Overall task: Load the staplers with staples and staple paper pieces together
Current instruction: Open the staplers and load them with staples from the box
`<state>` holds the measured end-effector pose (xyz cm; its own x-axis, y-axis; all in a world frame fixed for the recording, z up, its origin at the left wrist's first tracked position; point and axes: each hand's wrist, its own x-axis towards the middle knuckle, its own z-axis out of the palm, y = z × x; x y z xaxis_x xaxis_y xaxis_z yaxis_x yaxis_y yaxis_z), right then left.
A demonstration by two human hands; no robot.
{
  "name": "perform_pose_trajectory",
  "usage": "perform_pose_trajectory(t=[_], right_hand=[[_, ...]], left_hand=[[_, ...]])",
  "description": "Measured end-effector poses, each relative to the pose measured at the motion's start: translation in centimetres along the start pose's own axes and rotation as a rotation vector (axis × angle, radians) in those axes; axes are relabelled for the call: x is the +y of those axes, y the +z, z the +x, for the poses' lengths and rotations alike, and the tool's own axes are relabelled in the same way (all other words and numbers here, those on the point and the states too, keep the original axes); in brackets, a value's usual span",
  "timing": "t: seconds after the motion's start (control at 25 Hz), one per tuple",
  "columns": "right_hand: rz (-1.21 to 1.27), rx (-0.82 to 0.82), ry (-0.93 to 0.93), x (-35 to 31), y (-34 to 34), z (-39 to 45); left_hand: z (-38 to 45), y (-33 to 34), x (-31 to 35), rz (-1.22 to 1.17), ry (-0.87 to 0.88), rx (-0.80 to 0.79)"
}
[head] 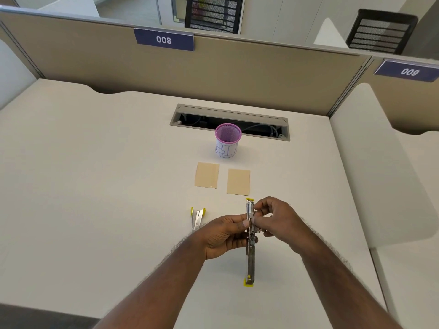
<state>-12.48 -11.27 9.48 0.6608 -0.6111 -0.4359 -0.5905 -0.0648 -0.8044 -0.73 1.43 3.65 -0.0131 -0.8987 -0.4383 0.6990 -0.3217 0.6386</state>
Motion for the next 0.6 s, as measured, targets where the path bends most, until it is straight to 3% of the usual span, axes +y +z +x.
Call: perform_pose_trajectory(t=[0.24, 0.44, 0.6], right_hand=[[-0.106, 0.212, -0.059, 0.4, 1.2, 0.3], [-0.031, 0.136, -0.134, 1.0, 0.7, -0.4], [-0.108, 0.062, -0.319, 1.7, 0.0, -2.3]], left_hand=[[-0.1, 0.1, 0.2, 0.005, -0.004, 0.002], [-0.3, -0.5, -0.2, -0.052, 0.008, 0.04], [-0.3, -1.0, -0.3, -0.102, 0.022, 0.084]])
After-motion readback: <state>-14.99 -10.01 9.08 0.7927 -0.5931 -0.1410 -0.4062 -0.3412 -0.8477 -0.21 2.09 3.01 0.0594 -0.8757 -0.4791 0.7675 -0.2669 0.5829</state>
